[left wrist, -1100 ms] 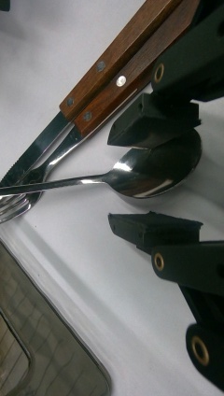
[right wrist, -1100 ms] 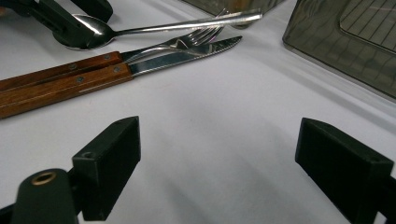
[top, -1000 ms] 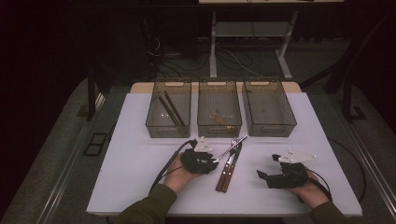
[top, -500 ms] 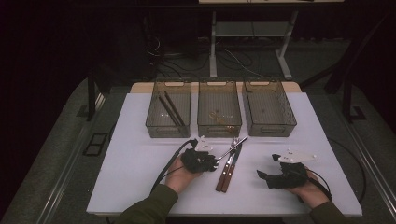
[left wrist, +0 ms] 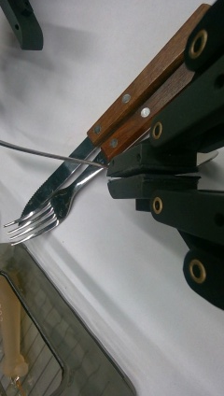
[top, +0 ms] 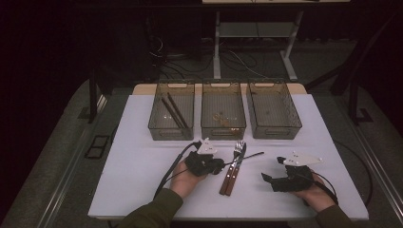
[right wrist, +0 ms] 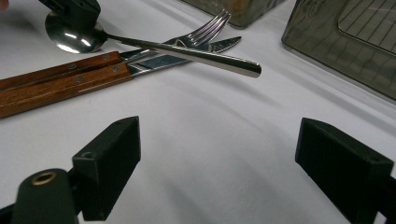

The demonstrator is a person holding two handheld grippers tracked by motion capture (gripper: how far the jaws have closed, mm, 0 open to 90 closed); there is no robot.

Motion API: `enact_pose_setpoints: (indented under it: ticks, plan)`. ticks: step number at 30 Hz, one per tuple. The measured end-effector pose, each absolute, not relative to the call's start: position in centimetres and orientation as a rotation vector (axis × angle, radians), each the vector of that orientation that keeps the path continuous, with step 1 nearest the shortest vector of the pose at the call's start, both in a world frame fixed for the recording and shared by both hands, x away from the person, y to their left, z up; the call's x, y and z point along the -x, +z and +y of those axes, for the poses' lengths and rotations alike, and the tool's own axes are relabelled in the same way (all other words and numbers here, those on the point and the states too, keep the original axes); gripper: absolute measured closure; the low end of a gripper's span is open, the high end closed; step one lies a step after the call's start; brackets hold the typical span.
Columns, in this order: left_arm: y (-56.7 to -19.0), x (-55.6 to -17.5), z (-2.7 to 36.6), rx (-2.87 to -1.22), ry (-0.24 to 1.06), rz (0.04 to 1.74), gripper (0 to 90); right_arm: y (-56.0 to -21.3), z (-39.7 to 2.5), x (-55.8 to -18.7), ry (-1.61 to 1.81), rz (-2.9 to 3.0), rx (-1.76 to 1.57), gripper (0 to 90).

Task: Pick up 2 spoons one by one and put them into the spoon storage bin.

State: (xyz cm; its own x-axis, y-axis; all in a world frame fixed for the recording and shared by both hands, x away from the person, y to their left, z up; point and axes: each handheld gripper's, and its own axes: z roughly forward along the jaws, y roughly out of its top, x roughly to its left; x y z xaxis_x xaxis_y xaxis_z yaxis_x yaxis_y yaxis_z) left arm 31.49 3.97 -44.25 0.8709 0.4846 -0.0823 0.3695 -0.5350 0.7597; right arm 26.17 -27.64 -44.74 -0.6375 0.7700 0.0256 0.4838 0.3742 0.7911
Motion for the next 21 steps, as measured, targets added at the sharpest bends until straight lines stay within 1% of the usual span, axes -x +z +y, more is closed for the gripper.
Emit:
enact_pose_setpoints:
  ticks: [11, 21]
  plan:
    - [-43.4, -31.5, 5.0, -2.161, 0.195, 0.587, 88.2, -44.7, -27.7, -26.1, 1.141, 2.29, -1.094, 13.8]
    - [-42.3, -31.7, 6.9, -2.083, 0.227, 0.62, 88.1, -44.7, -27.7, -26.1, 1.146, 2.292, -1.086, 13.7]
